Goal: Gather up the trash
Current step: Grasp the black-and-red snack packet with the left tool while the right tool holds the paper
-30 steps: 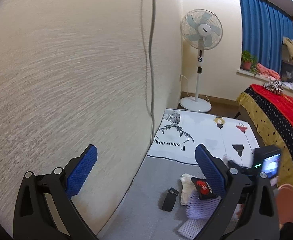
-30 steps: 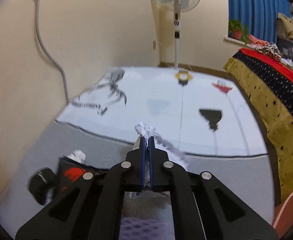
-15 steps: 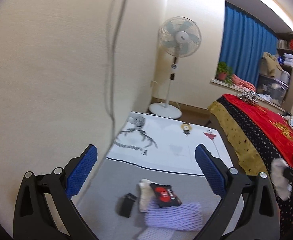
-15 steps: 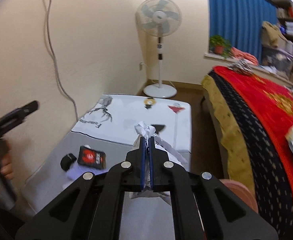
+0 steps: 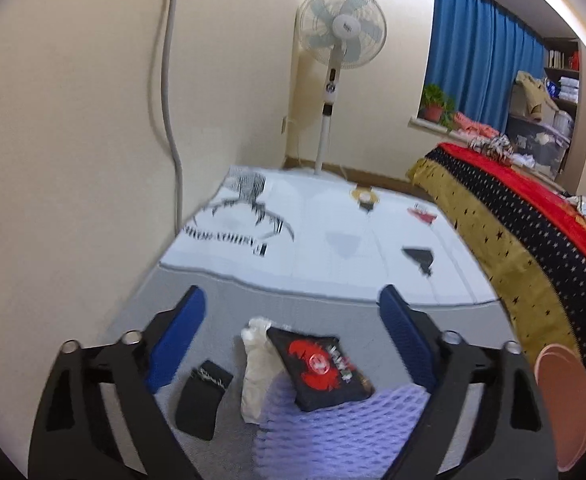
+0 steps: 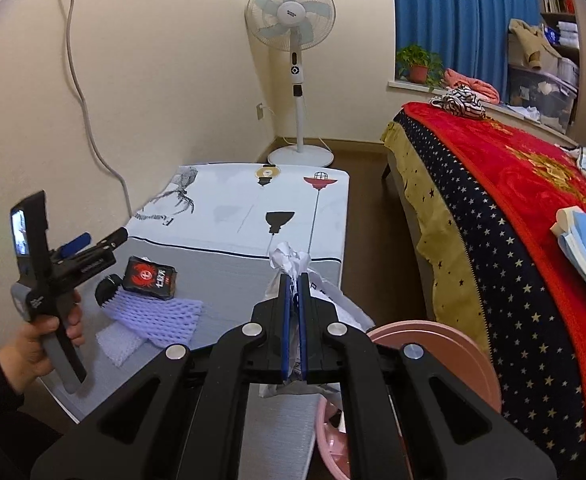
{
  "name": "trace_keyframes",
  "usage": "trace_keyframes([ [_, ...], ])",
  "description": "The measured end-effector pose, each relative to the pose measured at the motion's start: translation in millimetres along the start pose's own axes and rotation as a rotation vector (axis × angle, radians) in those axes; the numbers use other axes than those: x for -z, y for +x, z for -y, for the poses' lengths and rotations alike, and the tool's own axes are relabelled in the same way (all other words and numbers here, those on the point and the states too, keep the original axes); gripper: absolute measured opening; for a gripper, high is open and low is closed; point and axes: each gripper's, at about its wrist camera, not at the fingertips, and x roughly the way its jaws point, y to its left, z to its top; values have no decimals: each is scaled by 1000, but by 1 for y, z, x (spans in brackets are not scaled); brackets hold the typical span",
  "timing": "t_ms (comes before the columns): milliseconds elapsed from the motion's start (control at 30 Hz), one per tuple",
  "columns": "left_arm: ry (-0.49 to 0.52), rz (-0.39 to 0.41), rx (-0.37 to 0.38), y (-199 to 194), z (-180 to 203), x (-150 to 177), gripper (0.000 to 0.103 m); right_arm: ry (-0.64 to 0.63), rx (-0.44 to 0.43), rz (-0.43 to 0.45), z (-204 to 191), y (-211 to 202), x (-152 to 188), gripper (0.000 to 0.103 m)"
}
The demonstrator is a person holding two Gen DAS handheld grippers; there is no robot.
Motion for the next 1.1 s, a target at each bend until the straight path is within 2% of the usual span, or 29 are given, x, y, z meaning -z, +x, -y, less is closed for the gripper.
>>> trace_keyframes([
  [100, -10, -56, -10, 17, -6, 13, 61, -10, -3, 1, 1, 0, -1, 4],
  [267, -22, -79, -28, 29, -12, 23, 60, -29, -6, 5, -2, 1, -1, 4],
  [333, -26, -93, -16, 32, -15, 27, 56, -40, -8, 3, -6, 1, -1, 4],
  [433, -35, -119, 13, 37, -18, 28, 37, -54, -12, 0, -9, 2, 0, 4],
  [467, -42, -122, 25, 38, -19, 28, 26, -59, -10, 2, -11, 2, -1, 4],
  [567, -56, -125, 49, 39, -21, 29, 17, -83, -2, 6, -14, 3, 0, 4],
  [600, -55, -122, 59, 39, -20, 29, 11, -90, -1, 7, -16, 4, 0, 4],
  [667, -45, -111, 68, 36, -19, 29, 7, -97, -3, 5, -17, 4, 1, 4],
  [700, -37, -107, 72, 36, -18, 29, 1, -99, -3, 4, -18, 5, 1, 4],
  [867, -34, -85, 86, 29, -18, 23, 0, -106, 0, 3, -19, 6, 1, 4],
  [1100, -37, 0, 111, 0, -16, -8, 0, -110, 7, 10, -18, 4, 1, 4],
])
